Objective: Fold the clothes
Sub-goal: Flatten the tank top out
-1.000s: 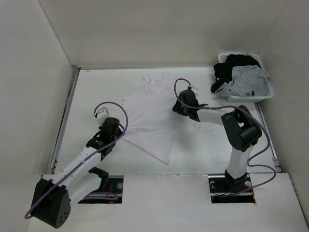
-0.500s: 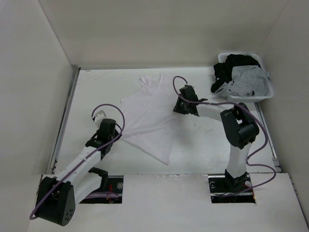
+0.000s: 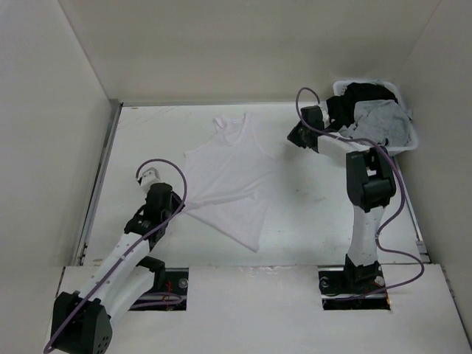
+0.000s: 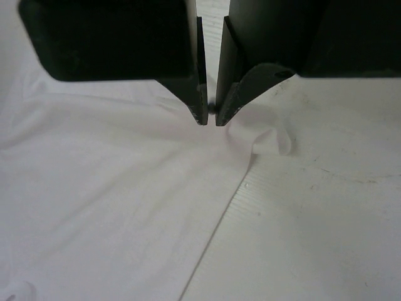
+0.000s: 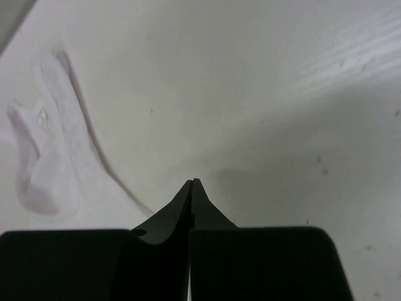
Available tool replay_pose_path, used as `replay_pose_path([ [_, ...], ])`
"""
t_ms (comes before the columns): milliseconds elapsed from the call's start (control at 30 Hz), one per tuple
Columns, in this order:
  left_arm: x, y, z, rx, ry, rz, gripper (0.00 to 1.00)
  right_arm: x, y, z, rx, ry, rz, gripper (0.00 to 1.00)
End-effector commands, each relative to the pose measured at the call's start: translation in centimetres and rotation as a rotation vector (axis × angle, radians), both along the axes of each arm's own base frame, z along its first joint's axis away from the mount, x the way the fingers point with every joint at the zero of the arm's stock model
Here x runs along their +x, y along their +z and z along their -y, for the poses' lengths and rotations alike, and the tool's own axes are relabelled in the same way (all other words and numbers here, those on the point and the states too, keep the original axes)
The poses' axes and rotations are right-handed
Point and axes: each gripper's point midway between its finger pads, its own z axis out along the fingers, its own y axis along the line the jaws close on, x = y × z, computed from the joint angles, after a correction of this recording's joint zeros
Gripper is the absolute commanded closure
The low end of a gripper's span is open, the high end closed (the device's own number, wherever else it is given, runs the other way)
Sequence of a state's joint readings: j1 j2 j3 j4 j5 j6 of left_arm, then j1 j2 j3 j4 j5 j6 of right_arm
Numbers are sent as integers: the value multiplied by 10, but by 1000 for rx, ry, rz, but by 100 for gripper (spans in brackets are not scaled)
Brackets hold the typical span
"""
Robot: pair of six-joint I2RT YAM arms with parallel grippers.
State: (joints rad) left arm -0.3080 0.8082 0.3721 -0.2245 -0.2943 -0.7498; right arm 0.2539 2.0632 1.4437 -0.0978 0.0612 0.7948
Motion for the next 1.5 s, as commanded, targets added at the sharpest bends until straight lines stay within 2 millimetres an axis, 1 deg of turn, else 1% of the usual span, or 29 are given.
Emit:
replay_pose_path([
  [0, -5, 9, -2, -8, -3, 29, 91, 26, 15, 4, 9, -31, 61, 100],
  [33, -6, 10, -1, -15, -5, 35, 90, 24, 18, 1, 12, -12, 63, 98],
  [67, -7, 13, -1, -23, -4, 43, 90, 20, 21, -3, 9, 27, 61, 92],
  [100, -9, 13, 0, -28, -4, 43, 90, 10, 19, -9, -6, 78, 48, 84],
  [133, -12, 14, 0, -31, -4, 39, 91, -6, 15, -21, -11, 132, 23, 73],
  [167, -14, 15, 1, -37, -6, 39, 92, -21, 12, -29, -17, 173, 6, 61],
  [233, -20, 16, 6, -62, -22, 36, 93, -49, 6, -37, -33, 211, -17, 44],
  [267, -23, 16, 10, -75, -31, 35, 95, -61, 1, -39, -42, 218, -21, 39],
  [300, -26, 15, 13, -88, -39, 32, 96, -71, -3, -43, -53, 232, -29, 36],
  [400, -29, 17, 20, -112, -52, 42, 98, -88, -14, -55, -51, 266, -64, 38],
  [500, -27, 16, 22, -108, -56, 35, 98, -95, -28, -76, -10, 319, -117, 48],
  [533, -26, 12, 23, -107, -53, 22, 98, -95, -32, -84, 2, 334, -128, 58],
  [567, -26, 8, 22, -107, -46, 10, 98, -93, -29, -87, 9, 337, -120, 67],
  [633, -26, 0, 23, -109, -39, -7, 98, -81, -21, -84, -9, 295, -96, 84],
  [700, -25, -5, 25, -105, -43, -22, 97, -62, -13, -75, -44, 240, -62, 92],
  [733, -25, -8, 25, -100, -43, -35, 96, -47, -9, -63, -45, 199, -52, 95],
  [833, -26, -22, 24, -82, -34, -82, 92, -1, 6, -31, -12, 81, 4, 99],
  [933, -24, -32, 21, -77, -9, -101, 87, 38, 26, -2, 39, -17, 96, 99],
  [1000, -24, -37, 24, -89, -10, -119, 83, 56, 35, 12, 59, -65, 136, 99],
  [1033, -25, -40, 27, -95, -12, -128, 83, 62, 36, 17, 73, -80, 144, 99],
  [1067, -28, -42, 27, -94, -9, -142, 83, 64, 39, 20, 87, -87, 145, 96],
  [1100, -31, -44, 28, -94, -11, -151, 82, 61, 39, 16, 96, -74, 138, 91],
  [1167, -37, -44, 28, -106, -4, -145, 80, 45, 41, 13, 76, -30, 118, 68],
  [1200, -40, -42, 28, -118, 5, -131, 80, 31, 38, 6, 55, 2, 103, 58],
  [1233, -41, -40, 26, -123, 17, -117, 80, 15, 35, -2, 34, 36, 96, 53],
  [1300, -42, -38, 18, -113, 55, -97, 78, -16, 27, -17, 3, 86, 78, 51],
  [1333, -40, -36, 18, -107, 59, -92, 76, -31, 23, -24, -3, 107, 71, 51],
  [1367, -39, -37, 17, -97, 59, -99, 74, -45, 18, -30, -2, 126, 62, 51],
  [1467, -39, -43, 20, -67, 49, -153, 74, -80, 7, -48, 14, 166, 30, 49],
])
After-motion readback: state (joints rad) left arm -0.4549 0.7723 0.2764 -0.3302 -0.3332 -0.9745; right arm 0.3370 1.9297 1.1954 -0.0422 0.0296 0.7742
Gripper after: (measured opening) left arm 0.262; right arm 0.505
